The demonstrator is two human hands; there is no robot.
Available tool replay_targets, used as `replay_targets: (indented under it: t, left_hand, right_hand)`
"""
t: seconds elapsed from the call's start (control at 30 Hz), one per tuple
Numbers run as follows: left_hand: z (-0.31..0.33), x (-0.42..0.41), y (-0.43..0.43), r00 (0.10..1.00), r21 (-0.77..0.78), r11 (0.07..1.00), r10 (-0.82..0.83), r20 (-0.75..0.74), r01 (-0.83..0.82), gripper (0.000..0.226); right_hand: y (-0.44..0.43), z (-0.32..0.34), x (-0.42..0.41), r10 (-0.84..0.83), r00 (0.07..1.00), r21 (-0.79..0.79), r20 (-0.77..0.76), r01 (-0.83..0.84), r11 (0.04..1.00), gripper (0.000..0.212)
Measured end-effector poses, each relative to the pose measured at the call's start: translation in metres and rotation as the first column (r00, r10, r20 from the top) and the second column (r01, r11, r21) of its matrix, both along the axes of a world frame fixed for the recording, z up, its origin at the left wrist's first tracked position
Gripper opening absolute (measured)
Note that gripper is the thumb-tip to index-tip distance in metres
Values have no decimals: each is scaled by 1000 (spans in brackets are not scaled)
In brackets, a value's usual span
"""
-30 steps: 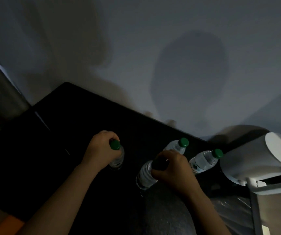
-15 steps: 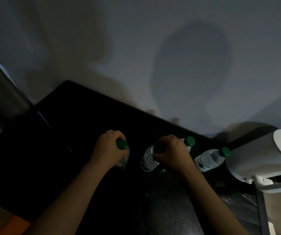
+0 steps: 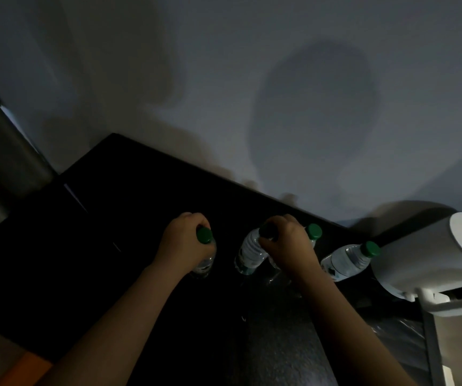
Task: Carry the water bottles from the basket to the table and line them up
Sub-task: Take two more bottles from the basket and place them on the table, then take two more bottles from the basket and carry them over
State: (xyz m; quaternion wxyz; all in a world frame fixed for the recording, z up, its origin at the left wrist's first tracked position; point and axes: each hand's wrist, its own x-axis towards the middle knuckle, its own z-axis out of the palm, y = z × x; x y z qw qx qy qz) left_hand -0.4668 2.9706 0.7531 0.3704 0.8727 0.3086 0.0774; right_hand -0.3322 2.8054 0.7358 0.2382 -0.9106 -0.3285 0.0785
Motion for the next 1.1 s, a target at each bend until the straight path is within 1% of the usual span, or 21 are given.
replay_targets:
  t: [0.13,0.2,0.33,0.53,0.6,0.67,0.73,0.8,0.87,0.97,1.03,1.1]
  left_hand:
    - [-3,0,0,1000,19,1000,-3,15,3,25]
    - [-5,0,0,1000,31,1000,-4,19,4,23]
    - [-8,1,2,1000,29,1000,-11,19,10,22]
    - [-9,3,5,998,14,998,-53,-24,53,22]
    - [-7,3,5,994,49,995,-84,-63,88,23]
    - [-5,3,4,987,110,987,-103,-126,117,25]
    - [-1,3,2,977,179,975,-98,-192,133,26]
    - [2,2,-3,965,249,955,-96,-242,158,31]
    - [5,0,-10,969,288,940,-119,-218,180,39]
    - [16,-3,-27,976,313,925,-194,-102,217,46]
    - [24,-4,-42,968,302,921,-247,-35,246,43]
    - [31,-5,-61,954,272,918,-299,0,288,37]
  right_hand:
    - [-5,1,-6,24,999,-42,-25,-25,999,45]
    - [-11,4,-11,13,999,-61,-32,-15,998,46]
    - [-27,11,-23,3,1000,-157,-13,-5,988,29]
    - [-50,14,-48,9,999,-311,-52,-25,950,17]
    - [-57,12,-55,-5,996,-345,-86,-25,938,15]
    - [-64,11,-64,-22,994,-374,-112,-22,927,18]
    - [-71,12,-74,-46,992,-390,-114,-2,921,21]
    - [-78,12,-84,-83,989,-400,-122,27,916,20]
    - [-85,12,-94,-119,984,-418,-135,52,907,19]
    - [-99,13,-106,-170,972,-420,-162,88,903,19]
    - [-109,14,-112,-213,962,-413,-172,126,902,20]
    - [-123,17,-117,-268,948,-405,-174,179,896,20]
